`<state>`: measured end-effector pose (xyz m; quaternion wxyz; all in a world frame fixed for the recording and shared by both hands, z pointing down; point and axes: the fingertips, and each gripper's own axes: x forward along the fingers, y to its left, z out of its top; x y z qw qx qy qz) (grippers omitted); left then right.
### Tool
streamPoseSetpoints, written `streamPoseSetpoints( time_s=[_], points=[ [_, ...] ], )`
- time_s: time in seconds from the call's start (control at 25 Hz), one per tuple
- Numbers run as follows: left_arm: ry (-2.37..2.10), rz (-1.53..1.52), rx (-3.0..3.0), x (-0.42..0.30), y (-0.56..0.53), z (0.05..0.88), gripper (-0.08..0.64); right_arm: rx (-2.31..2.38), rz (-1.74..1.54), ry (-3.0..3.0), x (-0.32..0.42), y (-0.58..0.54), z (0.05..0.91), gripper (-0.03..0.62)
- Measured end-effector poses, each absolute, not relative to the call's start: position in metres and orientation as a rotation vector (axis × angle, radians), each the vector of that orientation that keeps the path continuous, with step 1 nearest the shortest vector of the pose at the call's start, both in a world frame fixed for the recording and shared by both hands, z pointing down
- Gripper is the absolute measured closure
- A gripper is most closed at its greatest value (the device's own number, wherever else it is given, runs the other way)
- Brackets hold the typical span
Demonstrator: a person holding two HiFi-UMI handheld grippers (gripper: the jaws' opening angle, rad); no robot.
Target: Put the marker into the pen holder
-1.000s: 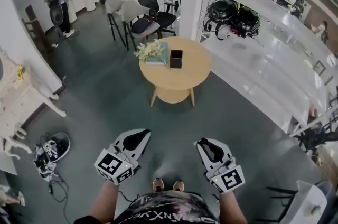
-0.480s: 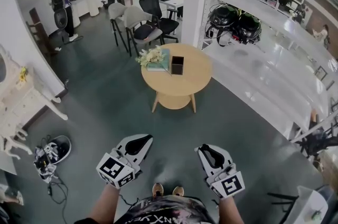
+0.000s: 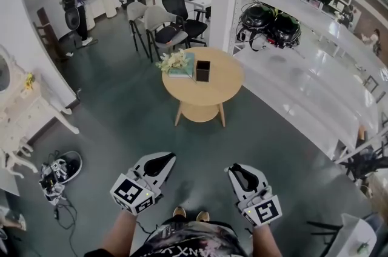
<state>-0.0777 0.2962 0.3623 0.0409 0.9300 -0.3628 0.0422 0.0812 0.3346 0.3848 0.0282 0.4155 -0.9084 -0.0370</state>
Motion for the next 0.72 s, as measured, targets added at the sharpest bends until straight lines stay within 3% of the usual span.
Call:
streamPoseSetpoints(
  time_s=[0.72],
  points=[
    [-1.093, 0.143, 2.864, -0.052, 0.321, 0.377, 0.540, 1.289, -0.136, -2.805, 0.099, 0.353, 0.396, 0.528]
  ],
)
